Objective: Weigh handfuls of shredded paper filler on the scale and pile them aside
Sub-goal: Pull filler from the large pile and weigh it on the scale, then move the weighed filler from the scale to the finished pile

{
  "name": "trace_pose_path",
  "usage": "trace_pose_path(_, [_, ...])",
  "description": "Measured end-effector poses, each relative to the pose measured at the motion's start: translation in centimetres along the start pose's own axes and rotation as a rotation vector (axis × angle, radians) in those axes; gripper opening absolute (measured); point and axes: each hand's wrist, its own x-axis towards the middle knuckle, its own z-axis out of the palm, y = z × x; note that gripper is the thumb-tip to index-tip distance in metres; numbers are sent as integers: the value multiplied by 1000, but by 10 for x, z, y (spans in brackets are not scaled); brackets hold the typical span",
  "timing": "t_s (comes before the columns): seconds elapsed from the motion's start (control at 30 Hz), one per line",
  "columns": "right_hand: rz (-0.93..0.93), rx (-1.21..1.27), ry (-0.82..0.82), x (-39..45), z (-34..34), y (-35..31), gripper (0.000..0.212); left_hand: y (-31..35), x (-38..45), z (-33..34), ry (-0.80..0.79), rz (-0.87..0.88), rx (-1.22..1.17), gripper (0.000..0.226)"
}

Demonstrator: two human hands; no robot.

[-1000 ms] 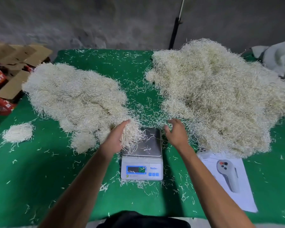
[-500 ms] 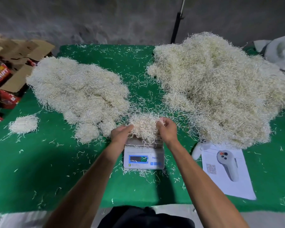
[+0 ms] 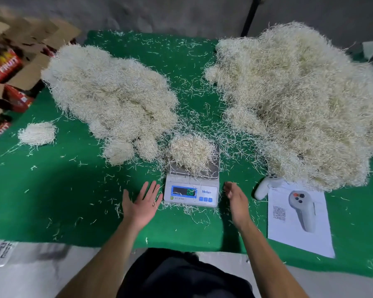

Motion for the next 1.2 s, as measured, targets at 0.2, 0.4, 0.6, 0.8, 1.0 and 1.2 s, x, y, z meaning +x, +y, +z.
trace_pose_path(0.2, [17, 110, -10, -7, 1, 5, 36, -4, 0, -3, -4, 42, 4, 84])
trace_pose_path(0.4, [22, 144, -31, -6, 1, 7, 35, -5, 0, 0, -8, 54, 38, 83])
trace_pose_path(0.6, [15, 163, -17, -6, 1, 4, 36, -5, -1, 1, -7, 63, 75, 82])
trace_pose_path(0.8, [3, 159, -9, -6, 3, 6, 35, -4, 0, 0, 15, 68, 80, 82])
trace_pose_path(1.0, [-5, 73, -16, -3, 4, 4, 43, -3, -2, 14, 11, 83, 356, 80])
trace_pose_path(1.2, [-269, -122, 193, 14, 33, -59, 16, 6, 13, 117, 15, 663, 1287, 23])
